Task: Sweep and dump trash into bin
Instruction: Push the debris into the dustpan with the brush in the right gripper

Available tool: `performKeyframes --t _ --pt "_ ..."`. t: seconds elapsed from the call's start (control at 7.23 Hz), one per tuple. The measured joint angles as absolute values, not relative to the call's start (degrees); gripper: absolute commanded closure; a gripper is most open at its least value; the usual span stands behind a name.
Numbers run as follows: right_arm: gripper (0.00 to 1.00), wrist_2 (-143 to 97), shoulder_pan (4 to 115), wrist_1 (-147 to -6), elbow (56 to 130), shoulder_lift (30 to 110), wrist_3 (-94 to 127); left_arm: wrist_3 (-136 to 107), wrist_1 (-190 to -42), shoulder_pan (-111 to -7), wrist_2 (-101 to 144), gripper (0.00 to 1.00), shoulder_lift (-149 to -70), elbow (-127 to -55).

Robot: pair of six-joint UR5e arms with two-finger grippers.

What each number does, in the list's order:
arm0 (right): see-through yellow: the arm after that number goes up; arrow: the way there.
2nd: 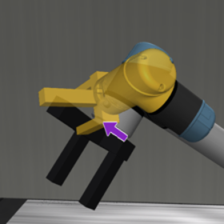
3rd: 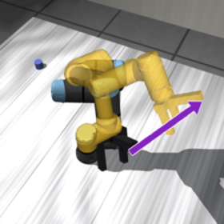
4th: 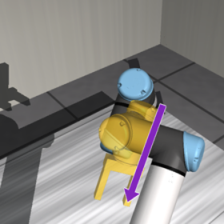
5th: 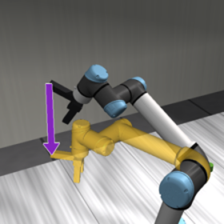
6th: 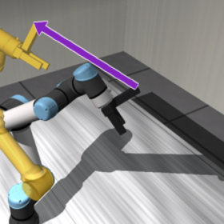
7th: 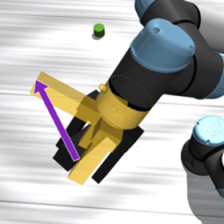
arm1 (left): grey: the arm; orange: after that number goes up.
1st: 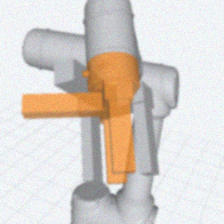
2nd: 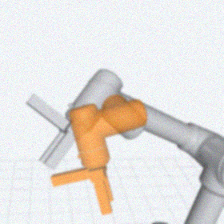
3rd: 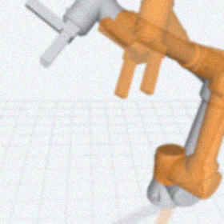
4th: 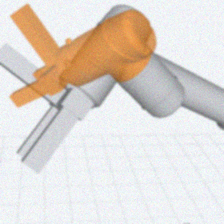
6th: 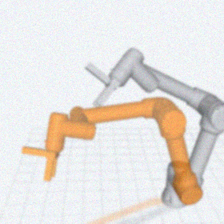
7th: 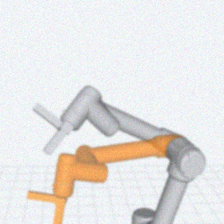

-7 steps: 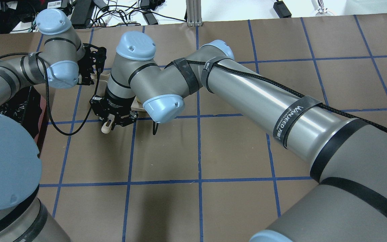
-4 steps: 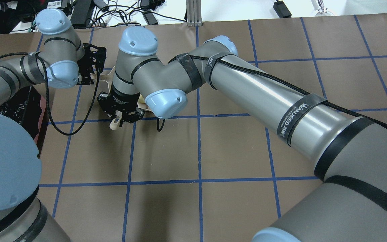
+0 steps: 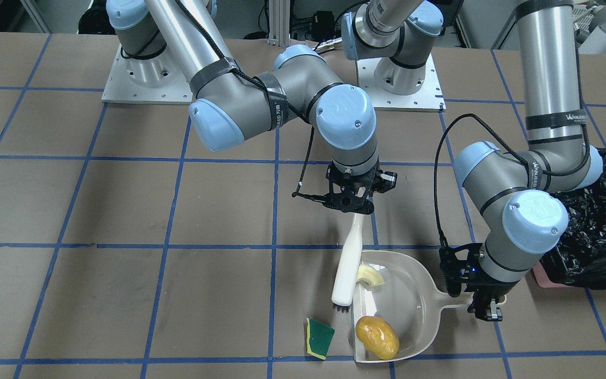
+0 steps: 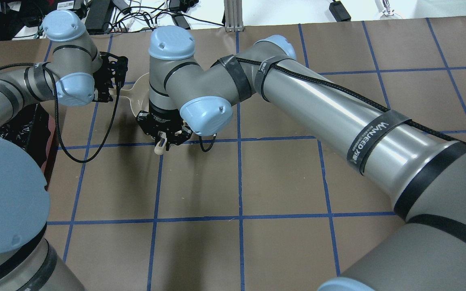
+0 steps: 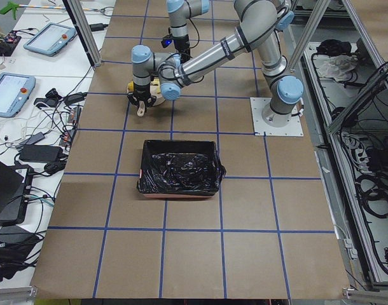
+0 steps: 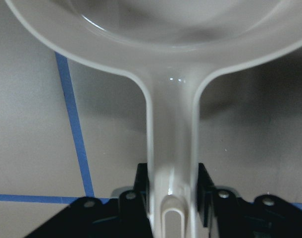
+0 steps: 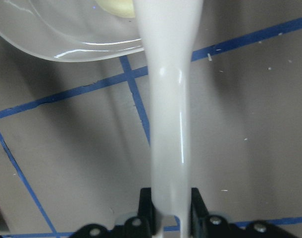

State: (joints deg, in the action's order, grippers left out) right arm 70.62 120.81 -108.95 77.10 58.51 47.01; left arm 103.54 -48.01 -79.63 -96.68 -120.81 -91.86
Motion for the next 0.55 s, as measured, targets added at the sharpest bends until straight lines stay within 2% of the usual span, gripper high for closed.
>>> performKeyframes --t 0.55 --pt "1.00 76.84 116.00 -102.70 77.29 60.25 30.72 103.53 -48.08 -79.63 -96.59 0.86 -120.84 -91.93"
